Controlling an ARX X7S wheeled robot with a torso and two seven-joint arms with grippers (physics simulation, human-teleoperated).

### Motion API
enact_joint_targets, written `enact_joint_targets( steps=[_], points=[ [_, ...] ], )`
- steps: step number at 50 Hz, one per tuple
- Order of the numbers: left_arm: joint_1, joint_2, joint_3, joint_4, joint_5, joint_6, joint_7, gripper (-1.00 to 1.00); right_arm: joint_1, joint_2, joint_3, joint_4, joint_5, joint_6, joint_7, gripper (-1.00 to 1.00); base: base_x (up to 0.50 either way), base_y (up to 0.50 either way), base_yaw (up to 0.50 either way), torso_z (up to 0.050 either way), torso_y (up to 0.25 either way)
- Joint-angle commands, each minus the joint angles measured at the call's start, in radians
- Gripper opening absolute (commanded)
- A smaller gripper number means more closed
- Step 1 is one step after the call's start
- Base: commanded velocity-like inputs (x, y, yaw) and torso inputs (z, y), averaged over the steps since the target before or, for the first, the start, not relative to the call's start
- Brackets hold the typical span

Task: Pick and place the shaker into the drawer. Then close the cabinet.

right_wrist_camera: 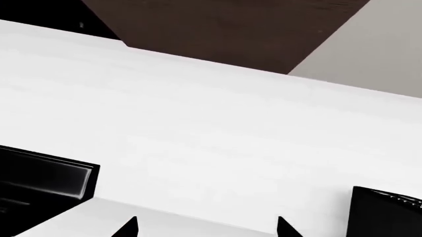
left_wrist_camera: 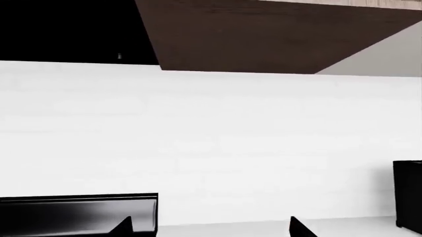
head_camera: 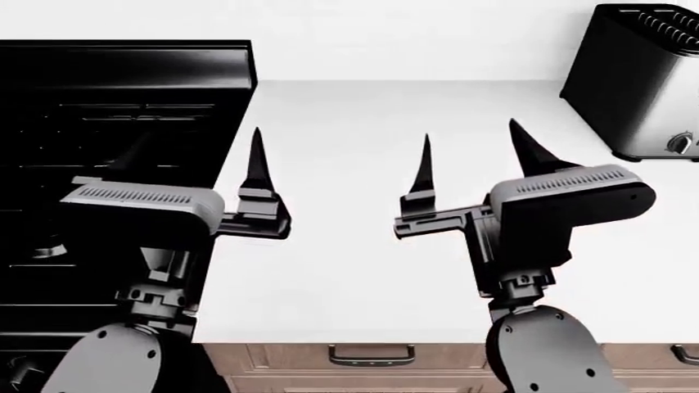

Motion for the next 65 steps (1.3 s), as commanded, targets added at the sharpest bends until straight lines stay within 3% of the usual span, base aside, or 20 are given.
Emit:
enact_joint_targets(
  steps=[1, 9, 15, 24, 32, 50, 65],
  points=[
    [-0.047, 0.007, -0.021, 0.070, -0.045, -0.063, -0.026, 1.00, 0.043, 0.011, -0.023, -0.051, -0.008, 0.058, -0.001, 1.00, 0.00, 0.00, 0.00, 0.000, 0.000],
    [-0.273, 0.047, -0.083, 0.218, -0.171, -0.307, -0.105, 1.00, 0.270, 0.002, -0.080, -0.203, -0.037, 0.327, -0.034, 1.00, 0.00, 0.00, 0.00, 0.000, 0.000],
    [-0.567, 0.123, -0.233, 0.274, -0.381, -0.606, -0.184, 1.00, 0.507, -0.010, -0.090, -0.277, -0.028, 0.551, -0.082, 1.00, 0.00, 0.00, 0.00, 0.000, 0.000],
    [-0.815, 0.170, -0.254, 0.201, -0.472, -0.761, -0.260, 1.00, 0.692, -0.031, -0.019, -0.200, 0.015, 0.625, -0.137, 1.00, 0.00, 0.00, 0.00, 0.000, 0.000],
    [-0.932, 0.167, -0.176, 0.071, -0.457, -0.739, -0.282, 1.00, 0.833, -0.043, -0.003, -0.026, 0.028, 0.572, -0.154, 1.00, 0.00, 0.00, 0.00, 0.000, 0.000],
    [-1.142, 0.131, 0.036, -0.288, -0.304, -0.542, -0.255, 1.00, 1.047, -0.011, -0.029, 0.281, 0.018, 0.479, -0.174, 1.00, 0.00, 0.00, 0.00, 0.000, 0.000],
    [-1.327, 0.151, 0.070, -0.524, -0.286, -0.521, -0.251, 1.00, 1.224, -0.028, -0.053, 0.487, 0.023, 0.477, -0.190, 1.00, 0.00, 0.00, 0.00, 0.000, 0.000]
  ],
)
